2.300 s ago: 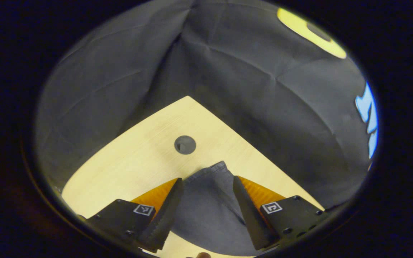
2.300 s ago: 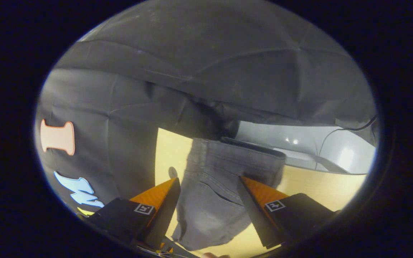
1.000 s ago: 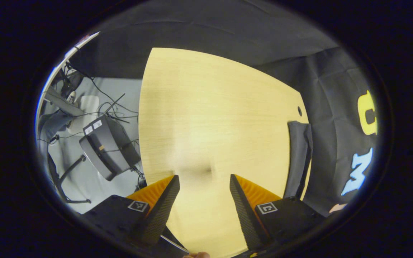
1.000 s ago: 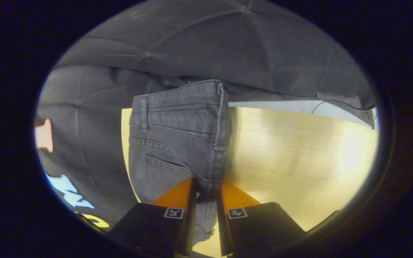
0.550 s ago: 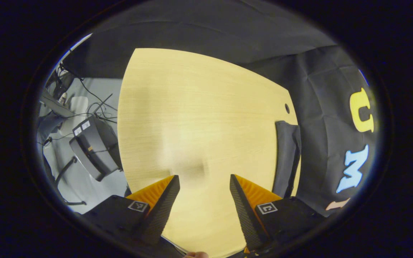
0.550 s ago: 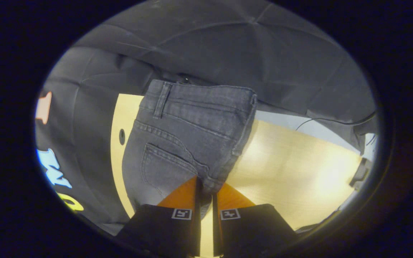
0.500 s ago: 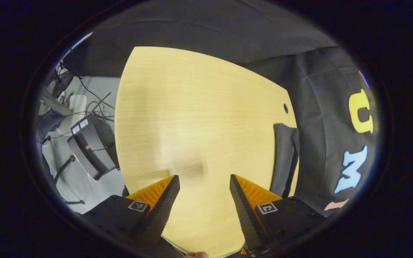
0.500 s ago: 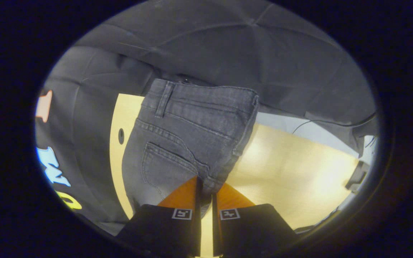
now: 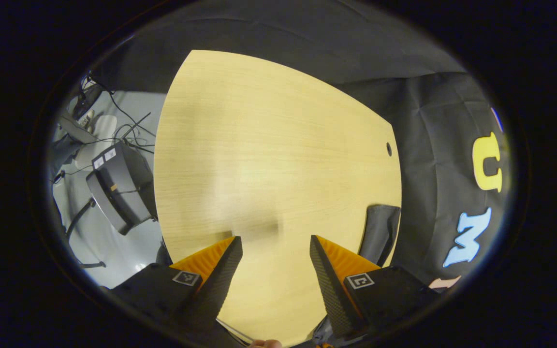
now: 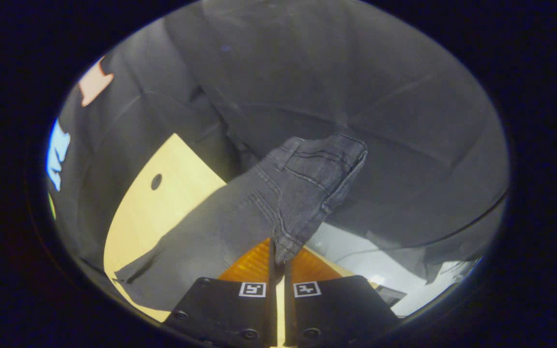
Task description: Grasp the waist and the cuffs of the jeans and fold them to make the two legs overlap; first hold the waist and fold one-third of the jeans toward the cuffs, then hold the cuffs and fold the remaining one-third in the same direction to finish folding.
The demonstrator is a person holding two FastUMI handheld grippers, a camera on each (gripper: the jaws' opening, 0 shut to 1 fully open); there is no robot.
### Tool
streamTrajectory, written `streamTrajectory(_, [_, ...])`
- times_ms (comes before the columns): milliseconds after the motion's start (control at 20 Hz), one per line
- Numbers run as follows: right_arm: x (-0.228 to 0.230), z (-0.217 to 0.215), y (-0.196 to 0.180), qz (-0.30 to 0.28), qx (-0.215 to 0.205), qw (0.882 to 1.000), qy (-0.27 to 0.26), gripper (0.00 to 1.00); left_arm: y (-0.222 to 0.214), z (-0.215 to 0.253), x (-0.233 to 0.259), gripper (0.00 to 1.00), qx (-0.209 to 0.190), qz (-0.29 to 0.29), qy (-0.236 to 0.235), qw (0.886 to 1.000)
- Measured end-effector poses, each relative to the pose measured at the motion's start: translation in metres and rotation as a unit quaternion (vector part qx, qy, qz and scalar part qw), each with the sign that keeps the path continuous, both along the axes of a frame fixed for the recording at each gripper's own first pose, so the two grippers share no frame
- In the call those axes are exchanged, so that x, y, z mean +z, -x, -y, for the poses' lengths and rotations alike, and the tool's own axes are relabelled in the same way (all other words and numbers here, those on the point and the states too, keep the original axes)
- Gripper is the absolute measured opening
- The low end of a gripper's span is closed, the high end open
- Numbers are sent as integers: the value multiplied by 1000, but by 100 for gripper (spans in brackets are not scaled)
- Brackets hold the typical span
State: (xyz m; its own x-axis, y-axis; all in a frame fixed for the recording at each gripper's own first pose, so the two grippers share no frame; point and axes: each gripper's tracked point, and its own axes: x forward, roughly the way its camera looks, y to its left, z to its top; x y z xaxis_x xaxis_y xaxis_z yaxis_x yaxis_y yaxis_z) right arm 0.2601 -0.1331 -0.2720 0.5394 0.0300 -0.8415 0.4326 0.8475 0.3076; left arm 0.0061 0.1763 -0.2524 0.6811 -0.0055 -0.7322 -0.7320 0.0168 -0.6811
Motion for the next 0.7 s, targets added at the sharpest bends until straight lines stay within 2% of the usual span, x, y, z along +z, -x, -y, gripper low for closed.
streamTrajectory(200, [66,-34,-20,68,92,991,71,6,-9,4,1,94,-10,6,2,1000])
streamTrajectory(350, [114,-67,-21,110,171,974,102,5,-16,6,4,94,-20,11,-2,1000])
streamTrajectory(550, [160,-105,-6,156,267,949,64,5,-17,7,4,94,-28,12,-4,1000])
streamTrajectory(700, [167,-98,3,159,333,929,22,5,-16,3,4,94,-26,15,-8,1000])
